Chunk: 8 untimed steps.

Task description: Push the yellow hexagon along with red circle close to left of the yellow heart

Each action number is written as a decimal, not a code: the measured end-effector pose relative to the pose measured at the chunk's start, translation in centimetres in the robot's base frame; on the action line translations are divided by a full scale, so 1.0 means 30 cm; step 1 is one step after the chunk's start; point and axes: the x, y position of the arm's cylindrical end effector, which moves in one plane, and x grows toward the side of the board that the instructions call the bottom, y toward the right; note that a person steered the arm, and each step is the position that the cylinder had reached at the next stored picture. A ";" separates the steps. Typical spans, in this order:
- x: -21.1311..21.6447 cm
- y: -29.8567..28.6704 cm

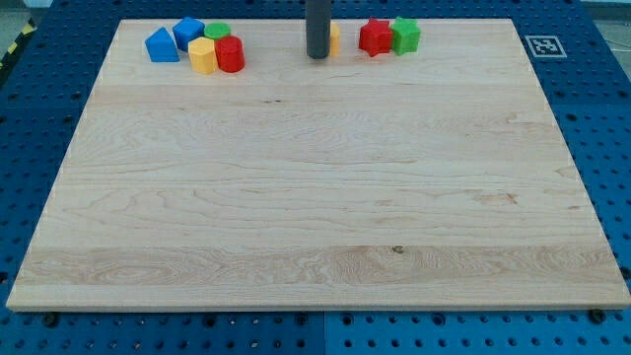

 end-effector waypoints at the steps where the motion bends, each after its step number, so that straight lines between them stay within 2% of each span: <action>1: -0.010 -0.016; 2: 0.040 -0.127; 4: 0.277 -0.439; 5: 0.287 -0.639; 6: 0.231 -0.768; 8: 0.172 -0.687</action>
